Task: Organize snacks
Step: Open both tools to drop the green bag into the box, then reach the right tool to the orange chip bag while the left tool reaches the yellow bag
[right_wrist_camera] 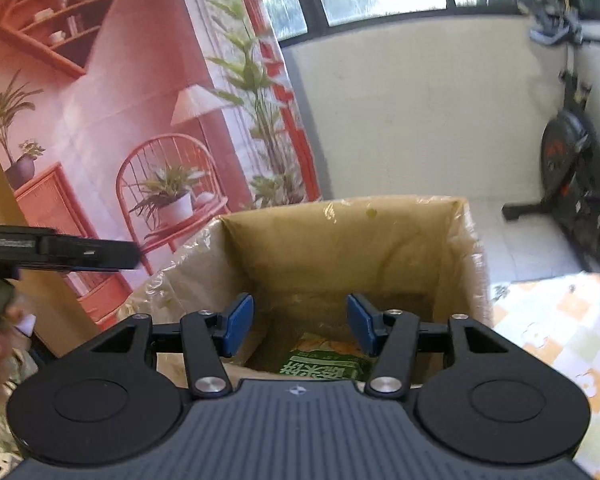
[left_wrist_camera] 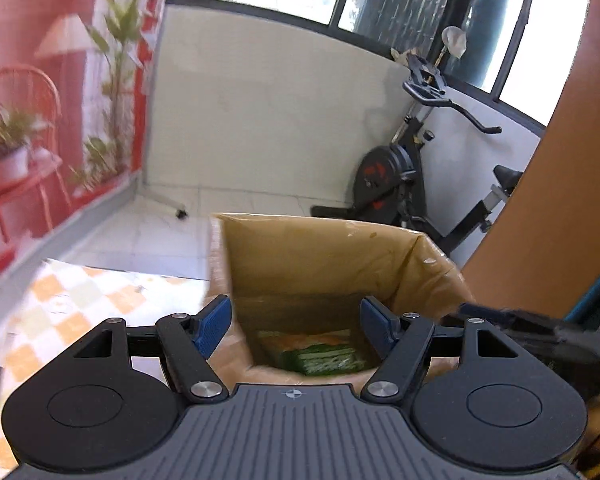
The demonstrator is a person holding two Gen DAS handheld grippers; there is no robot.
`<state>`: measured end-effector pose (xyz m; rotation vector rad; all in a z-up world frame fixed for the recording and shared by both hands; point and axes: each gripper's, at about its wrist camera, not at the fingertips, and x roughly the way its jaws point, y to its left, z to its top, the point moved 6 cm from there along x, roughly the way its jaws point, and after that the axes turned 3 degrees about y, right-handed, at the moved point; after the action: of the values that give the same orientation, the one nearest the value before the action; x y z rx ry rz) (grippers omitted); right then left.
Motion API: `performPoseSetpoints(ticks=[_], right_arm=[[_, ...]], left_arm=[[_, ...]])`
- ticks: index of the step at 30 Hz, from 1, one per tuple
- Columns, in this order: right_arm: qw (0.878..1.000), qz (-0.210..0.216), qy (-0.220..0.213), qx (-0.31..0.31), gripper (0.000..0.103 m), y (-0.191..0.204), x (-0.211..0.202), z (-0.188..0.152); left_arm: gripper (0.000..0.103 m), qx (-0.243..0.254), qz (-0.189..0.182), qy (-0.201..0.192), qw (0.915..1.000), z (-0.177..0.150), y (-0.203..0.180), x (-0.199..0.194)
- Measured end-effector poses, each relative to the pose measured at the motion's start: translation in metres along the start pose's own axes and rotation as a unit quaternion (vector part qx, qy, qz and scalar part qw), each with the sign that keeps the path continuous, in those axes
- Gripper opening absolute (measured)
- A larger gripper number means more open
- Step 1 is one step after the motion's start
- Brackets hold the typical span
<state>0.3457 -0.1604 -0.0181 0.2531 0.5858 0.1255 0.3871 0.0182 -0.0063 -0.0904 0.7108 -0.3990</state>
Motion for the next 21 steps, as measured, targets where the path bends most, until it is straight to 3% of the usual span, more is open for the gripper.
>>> performPoseSetpoints(ticks=[8,13,21], right_arm=[[0.999,-0.019,-0.041,0.006,0.056,-0.002,-0.042,-0.023],[0.998,-0.036,-0.050,-0.005,0.060,-0.006,-0.058,-0.047],[0.996,-0.065,-0.034,-0.047,0.062,-0.013,-0.064,-0.100]], left_arm=[[0.074,0.014,0.044,-0.035,0.9983,-0.030,0.028,-0.069],[0.086,0.029,0.063,-0.052,0.9962,-0.073,0.027,-0.078],[0.086,-0.044,0.040,0.024,0.9980,-0.151,0.025,-0.028]])
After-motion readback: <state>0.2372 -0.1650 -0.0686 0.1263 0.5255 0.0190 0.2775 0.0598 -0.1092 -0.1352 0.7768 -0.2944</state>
